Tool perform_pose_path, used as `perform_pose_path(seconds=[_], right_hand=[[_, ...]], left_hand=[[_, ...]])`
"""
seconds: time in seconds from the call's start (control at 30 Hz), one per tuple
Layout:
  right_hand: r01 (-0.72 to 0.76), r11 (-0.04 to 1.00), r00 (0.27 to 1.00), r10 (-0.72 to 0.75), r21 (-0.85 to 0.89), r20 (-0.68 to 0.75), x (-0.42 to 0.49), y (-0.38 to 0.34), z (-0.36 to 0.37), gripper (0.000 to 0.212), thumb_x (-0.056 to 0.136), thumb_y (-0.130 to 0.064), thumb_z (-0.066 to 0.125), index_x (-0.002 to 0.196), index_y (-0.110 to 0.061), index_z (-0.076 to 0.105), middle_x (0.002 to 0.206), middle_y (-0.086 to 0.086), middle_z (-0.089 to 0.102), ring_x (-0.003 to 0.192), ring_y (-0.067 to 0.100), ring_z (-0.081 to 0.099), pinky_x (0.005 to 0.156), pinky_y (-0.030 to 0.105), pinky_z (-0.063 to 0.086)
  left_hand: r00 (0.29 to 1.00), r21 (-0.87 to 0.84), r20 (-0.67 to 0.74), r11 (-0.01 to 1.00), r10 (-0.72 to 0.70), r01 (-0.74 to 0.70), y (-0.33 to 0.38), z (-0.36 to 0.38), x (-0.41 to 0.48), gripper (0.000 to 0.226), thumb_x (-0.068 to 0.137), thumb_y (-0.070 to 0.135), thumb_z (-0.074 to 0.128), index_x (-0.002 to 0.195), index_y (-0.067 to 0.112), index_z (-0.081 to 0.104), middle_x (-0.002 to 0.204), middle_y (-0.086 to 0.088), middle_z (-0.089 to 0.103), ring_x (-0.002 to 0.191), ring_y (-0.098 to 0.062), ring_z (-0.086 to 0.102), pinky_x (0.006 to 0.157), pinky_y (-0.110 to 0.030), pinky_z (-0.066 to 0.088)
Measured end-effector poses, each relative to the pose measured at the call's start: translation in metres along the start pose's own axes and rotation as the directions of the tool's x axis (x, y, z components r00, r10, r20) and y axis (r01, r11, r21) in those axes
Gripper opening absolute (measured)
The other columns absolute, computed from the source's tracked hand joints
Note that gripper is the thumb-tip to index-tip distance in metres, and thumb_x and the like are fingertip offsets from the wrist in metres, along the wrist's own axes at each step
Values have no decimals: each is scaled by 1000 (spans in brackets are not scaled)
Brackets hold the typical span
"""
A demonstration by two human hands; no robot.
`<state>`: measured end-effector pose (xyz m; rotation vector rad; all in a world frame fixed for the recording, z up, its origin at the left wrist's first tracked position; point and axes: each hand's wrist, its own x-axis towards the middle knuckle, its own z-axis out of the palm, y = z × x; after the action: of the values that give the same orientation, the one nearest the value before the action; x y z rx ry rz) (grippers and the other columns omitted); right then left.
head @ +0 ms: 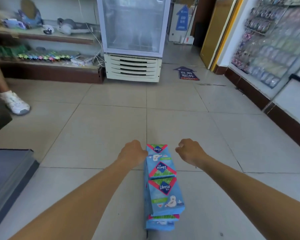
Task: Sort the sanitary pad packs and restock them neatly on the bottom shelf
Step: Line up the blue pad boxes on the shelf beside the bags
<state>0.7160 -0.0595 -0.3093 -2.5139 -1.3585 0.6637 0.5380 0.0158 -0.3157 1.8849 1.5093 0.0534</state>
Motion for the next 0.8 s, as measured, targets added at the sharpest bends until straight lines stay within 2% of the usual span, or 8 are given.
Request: perform_pose_path(seconds=[0.1,0.17,0.27,0.37,0.47,0.6,0.67,0.8], right_hand=[[-58,997,998,56,55,40,24,16,23,28,94,-20,46,111,0,56,112,14,58,103,30,55,70,26,36],[-117,988,992,111,106,61,42,25,38,16,91,-18,46,86,-3,52,88,9,55,79,24,53,56,26,32],[-210,959,976,196,191,92,67,37,62,25,90,-17,45,68,-10,38,67,3,42,57,13,39,47,26,27],[-297,899,955,271,323,123,82,46,83,19,91,-17,48,77,-5,47,73,6,48,58,14,41,48,26,31],[-354,829,935,314,432,164,89,54,98,18,91,-20,52,86,-3,49,80,8,52,61,15,46,49,26,31],[-390,718,920,329,576,213,99,62,115,27,87,-26,60,71,-9,46,85,15,61,67,24,56,59,29,39],[-397,697,917,324,597,231,100,64,120,28,89,-27,61,71,-9,50,89,19,67,72,28,61,64,31,43],[-383,678,924,286,628,254,96,61,124,22,90,-25,63,85,-4,58,94,19,72,86,33,70,77,38,54]], left_hand=[[997,-47,24,996,-74,75,-10,20,29,31,87,25,55,64,14,39,69,-2,47,74,-21,52,57,-23,36],[991,-103,53,986,-122,127,-19,37,50,29,87,23,54,64,13,39,66,-1,44,70,-20,50,49,-21,31],[977,-246,116,948,-179,203,-30,62,75,19,88,24,55,79,7,50,74,-7,53,79,-25,56,53,-21,36],[963,-403,165,876,-215,264,-38,86,90,21,89,24,57,92,4,52,75,-12,54,70,-24,55,59,-23,36],[947,-475,198,820,-253,319,-43,105,97,31,90,26,59,105,-1,54,77,-11,54,76,-24,56,66,-26,38],[934,-493,227,795,-275,354,-44,121,103,31,87,29,67,84,6,47,79,-5,52,83,-22,52,77,-32,46],[936,-500,236,793,-262,349,-45,127,106,34,83,30,71,92,2,54,83,-8,59,85,-25,57,80,-35,50],[945,-438,194,839,-262,322,-45,134,108,46,80,32,74,107,-3,61,107,-18,68,99,-32,66,83,-38,54]])
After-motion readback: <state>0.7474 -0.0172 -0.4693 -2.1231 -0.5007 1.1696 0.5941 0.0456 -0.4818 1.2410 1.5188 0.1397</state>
